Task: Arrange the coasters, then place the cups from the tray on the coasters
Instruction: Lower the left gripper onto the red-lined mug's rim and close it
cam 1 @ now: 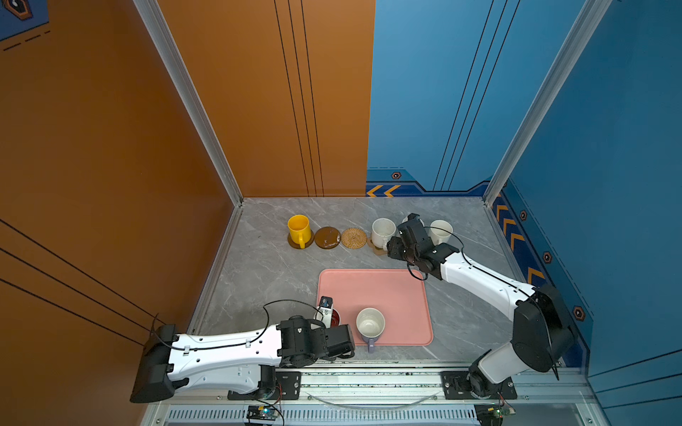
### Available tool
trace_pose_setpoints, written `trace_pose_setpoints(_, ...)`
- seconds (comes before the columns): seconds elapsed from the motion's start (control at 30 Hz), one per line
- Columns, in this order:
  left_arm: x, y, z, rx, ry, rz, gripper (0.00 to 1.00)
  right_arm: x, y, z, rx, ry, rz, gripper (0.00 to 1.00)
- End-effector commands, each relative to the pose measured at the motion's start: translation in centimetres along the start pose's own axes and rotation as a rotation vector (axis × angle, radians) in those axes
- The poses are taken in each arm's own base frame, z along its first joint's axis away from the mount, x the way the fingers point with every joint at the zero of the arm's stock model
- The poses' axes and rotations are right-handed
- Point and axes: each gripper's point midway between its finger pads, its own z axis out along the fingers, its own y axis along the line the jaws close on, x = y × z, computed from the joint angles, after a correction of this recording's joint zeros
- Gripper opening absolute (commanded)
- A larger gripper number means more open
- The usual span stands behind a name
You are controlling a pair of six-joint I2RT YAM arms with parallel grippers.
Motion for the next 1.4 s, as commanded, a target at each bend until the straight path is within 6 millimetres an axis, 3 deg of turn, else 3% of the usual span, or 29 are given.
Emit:
trace_pose_setpoints(0.0,0.4,0.8,0.4,-0.054,0.000,0.005,0.64,0.8,-0.6,0.9,0.015,0.023,0.012,0.57)
trace_pose_setpoints(0.63,0.7,0.9,3.0,-0.096,0.001,-0.007,0.64,1.1,-0.7,1.4,0.019,0.039,0.014,0.57)
trace_pose_setpoints(1.37,0.9,1.1,5.2,-0.073,0.026,-0.048,0.52,1.3,-0.9,2.0,0.018,0.060,0.018,0.57)
